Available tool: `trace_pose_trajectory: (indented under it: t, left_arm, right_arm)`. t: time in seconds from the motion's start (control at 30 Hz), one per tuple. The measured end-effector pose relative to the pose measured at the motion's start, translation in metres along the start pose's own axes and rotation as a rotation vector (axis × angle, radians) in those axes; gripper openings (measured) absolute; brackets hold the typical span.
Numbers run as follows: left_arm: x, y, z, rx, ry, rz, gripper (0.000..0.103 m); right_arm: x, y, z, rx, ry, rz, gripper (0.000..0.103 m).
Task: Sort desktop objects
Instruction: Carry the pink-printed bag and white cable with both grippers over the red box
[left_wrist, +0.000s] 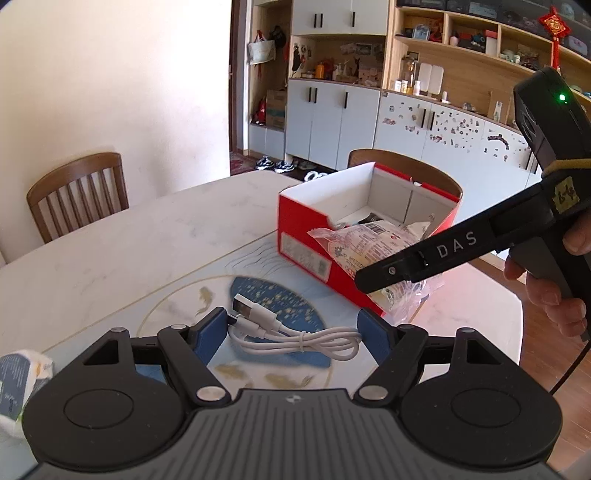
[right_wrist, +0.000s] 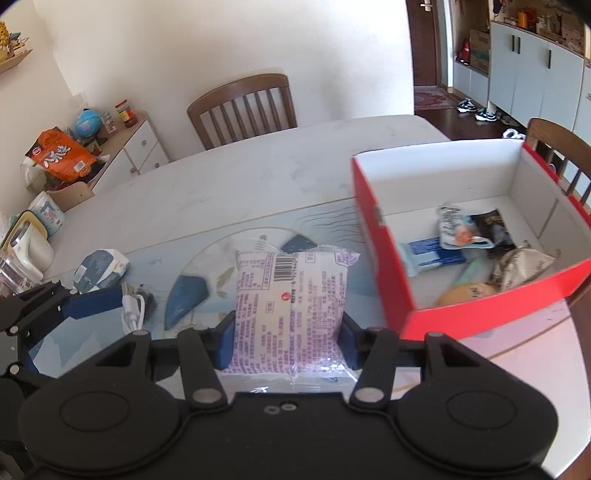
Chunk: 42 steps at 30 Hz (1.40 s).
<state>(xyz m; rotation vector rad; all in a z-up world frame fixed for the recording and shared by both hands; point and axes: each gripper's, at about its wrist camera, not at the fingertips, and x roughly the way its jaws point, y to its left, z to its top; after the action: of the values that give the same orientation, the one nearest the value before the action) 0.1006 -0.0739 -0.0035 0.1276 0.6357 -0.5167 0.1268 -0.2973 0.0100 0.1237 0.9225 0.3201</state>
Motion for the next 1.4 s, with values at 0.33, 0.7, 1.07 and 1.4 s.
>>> trace_pose_trajectory:
  t: [0.33, 0.7, 1.07, 1.4]
  left_arm:
    - [0.021, -0.038, 0.028, 0.043, -0.021, -0.04, 0.077]
    - [0.058, -0.082, 0.054, 0.095, -0.024, -0.081, 0.077]
    - [0.092, -0.116, 0.084, 0.158, -0.037, -0.115, 0.077]
    - [0.133, -0.126, 0.103, 0.163, 0.012, -0.121, 0.077]
  right_arm:
    - [-0.024, -0.049, 0.001, 0.038, -0.034, -0.028, 0.053]
    - [-0.038, -0.105, 0.007, 0.062, -0.052, -0.058, 0.053]
    - [-0.045, -0.148, 0.03, 0.025, -0.077, -0.082, 0.053]
    - [-0.035, -0.177, 0.051, -0.033, -0.081, -0.125, 0.053]
